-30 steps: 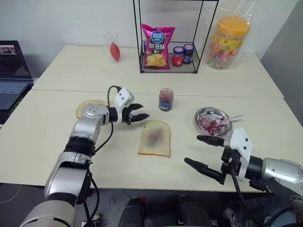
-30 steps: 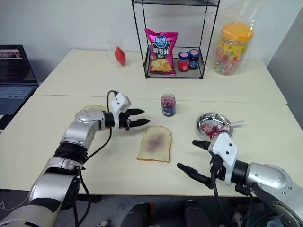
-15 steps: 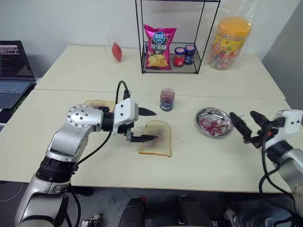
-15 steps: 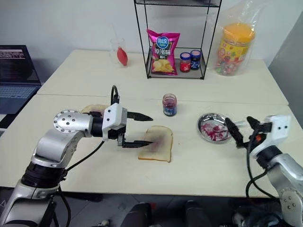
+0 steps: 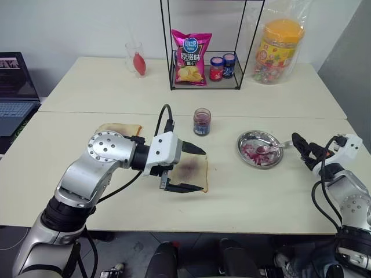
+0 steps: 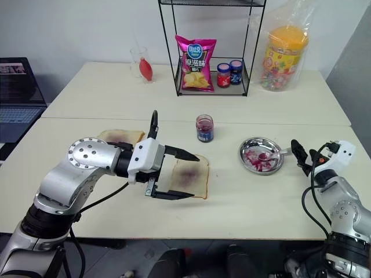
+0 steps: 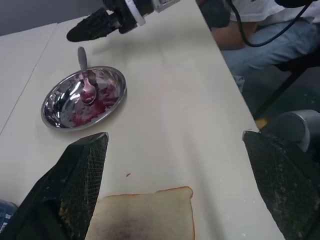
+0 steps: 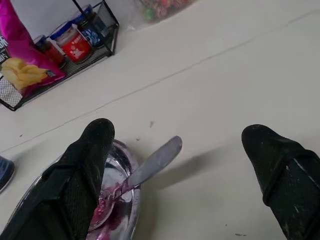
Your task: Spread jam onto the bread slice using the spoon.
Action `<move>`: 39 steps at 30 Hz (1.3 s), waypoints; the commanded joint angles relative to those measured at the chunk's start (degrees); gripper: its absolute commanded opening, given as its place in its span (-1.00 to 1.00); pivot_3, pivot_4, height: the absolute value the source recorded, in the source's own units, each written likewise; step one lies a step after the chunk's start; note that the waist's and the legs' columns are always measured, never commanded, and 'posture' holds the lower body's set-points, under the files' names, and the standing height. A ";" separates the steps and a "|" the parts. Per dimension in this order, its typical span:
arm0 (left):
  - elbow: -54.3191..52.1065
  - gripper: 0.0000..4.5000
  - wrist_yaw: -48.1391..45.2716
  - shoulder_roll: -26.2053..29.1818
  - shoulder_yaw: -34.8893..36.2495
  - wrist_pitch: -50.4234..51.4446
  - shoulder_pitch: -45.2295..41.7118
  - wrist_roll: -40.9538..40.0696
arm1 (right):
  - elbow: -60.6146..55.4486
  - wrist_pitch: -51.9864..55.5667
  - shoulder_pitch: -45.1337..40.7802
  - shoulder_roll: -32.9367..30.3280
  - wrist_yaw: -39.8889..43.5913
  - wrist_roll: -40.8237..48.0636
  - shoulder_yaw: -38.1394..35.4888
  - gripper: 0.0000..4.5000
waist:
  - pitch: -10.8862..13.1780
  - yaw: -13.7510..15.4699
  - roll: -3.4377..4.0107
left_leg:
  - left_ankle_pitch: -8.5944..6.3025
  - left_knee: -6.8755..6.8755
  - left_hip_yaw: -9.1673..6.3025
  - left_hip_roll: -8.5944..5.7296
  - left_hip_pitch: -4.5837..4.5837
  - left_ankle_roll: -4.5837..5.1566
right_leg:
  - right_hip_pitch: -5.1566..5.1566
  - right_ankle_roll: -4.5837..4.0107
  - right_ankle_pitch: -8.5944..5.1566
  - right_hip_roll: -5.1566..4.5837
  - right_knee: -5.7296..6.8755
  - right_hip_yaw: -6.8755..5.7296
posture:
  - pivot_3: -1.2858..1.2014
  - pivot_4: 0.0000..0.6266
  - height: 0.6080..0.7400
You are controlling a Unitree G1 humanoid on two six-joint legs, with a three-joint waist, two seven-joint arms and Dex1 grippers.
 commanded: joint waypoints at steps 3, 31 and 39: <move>-1.52 0.99 0.52 -0.29 -0.54 -1.31 0.31 0.00 | 6.15 -0.05 -4.58 -0.26 3.16 1.73 -1.32 1.00 | 0.02 0.00 0.03 | 0.00 0.00 -0.02 0.00 0.00 0.00 | 0.00 0.00 0.00 0.00 0.01 -0.01 | 0.03 -0.52 1.00; 1.99 1.00 1.14 -0.88 -1.19 -3.79 -0.09 2.51 | 13.10 3.25 -10.44 0.66 5.21 6.32 -4.32 -0.73 | 0.04 -0.10 0.07 | 0.00 0.00 0.00 0.00 0.01 0.00 | 0.00 0.00 0.00 0.01 0.04 0.01 | 0.03 -0.52 1.00; 2.61 1.00 4.63 -0.46 2.00 -1.22 0.88 1.48 | 4.97 7.75 -9.12 -0.25 5.02 10.86 -5.06 -0.99 | 0.05 -0.39 0.09 | 0.00 0.01 -0.04 0.00 0.01 0.00 | 0.01 0.01 0.01 0.01 0.05 -0.02 | 0.03 -0.52 1.00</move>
